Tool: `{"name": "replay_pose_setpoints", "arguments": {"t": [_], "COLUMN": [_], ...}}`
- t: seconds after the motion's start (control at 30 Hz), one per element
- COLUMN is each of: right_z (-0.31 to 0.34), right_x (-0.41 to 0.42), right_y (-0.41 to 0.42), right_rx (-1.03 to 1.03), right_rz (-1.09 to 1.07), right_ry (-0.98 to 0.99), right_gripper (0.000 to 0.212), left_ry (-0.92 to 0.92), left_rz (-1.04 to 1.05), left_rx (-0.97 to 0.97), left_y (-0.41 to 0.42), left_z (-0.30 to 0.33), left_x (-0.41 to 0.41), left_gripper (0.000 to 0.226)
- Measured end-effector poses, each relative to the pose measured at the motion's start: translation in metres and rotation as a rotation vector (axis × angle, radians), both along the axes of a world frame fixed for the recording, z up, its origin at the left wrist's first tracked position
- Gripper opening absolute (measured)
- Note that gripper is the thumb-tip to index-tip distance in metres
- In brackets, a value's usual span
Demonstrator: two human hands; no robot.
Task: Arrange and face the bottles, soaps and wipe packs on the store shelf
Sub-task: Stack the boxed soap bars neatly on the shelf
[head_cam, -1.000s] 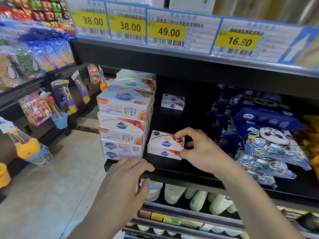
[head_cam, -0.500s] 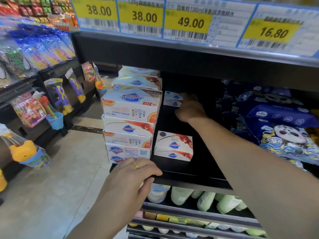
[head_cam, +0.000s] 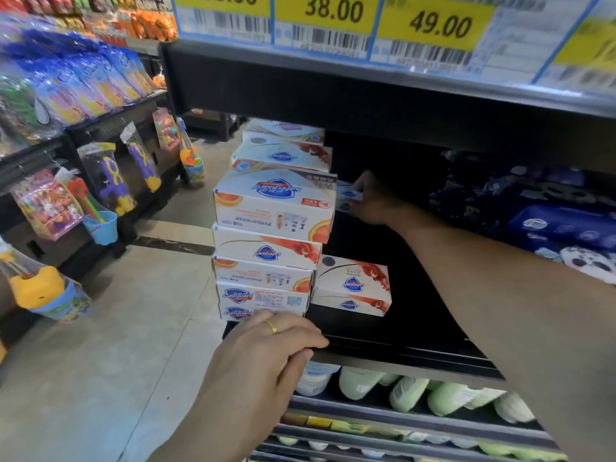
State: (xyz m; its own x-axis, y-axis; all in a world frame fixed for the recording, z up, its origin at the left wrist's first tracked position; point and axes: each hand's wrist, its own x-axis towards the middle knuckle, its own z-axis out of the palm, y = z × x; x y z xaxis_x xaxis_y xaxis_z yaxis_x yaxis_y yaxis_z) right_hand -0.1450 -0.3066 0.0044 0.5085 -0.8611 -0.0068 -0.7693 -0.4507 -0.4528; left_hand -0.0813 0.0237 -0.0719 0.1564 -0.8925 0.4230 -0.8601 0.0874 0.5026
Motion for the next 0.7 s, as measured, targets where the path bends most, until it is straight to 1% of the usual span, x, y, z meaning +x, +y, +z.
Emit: {"name": "replay_pose_setpoints", "arguments": {"t": [0.1,0.23,0.3,0.43,0.5,0.57,0.63,0.7], "right_z": [-0.001,0.009,0.022,0.035,0.029,0.019,0.009,-0.001], "right_x": [-0.007,-0.016,-0.021,-0.043,-0.063,-0.087,-0.111,-0.131], "right_y": [0.008,0.031,0.046,0.085,0.113,0.147,0.181,0.207], "right_rx": [-0.035,-0.021,-0.027,-0.023,-0.018,-0.030,-0.030,0.001], "right_rz": [0.002,-0.037,-0.071,-0.189,-0.204,-0.171,-0.100,-0.004], "right_ry": [0.035,0.131,0.113,-0.085,-0.242,-0.425,-0.569,-0.676], "right_gripper": [0.046,0.064,0.062,0.051,0.043,0.037,0.041,0.047], "left_ry": [0.000,0.011,0.008,0.037,0.049,0.085,0.177,0.353], "left_rz": [0.014,0.034,0.050,0.064,0.083,0.103,0.112,0.145], "left_rx": [-0.004,-0.007,-0.004,0.007,0.025,0.054,0.087,0.098], "left_y": [0.000,0.002,0.002,0.003,0.005,0.008,0.012,0.016], "left_z": [0.001,0.003,0.005,0.008,0.011,0.014,0.021,0.028], "left_x": [-0.001,-0.005,-0.007,-0.012,-0.015,-0.020,-0.026,-0.033], "left_gripper": [0.039,0.040,0.039,0.041,0.039,0.031,0.022,0.014]}}
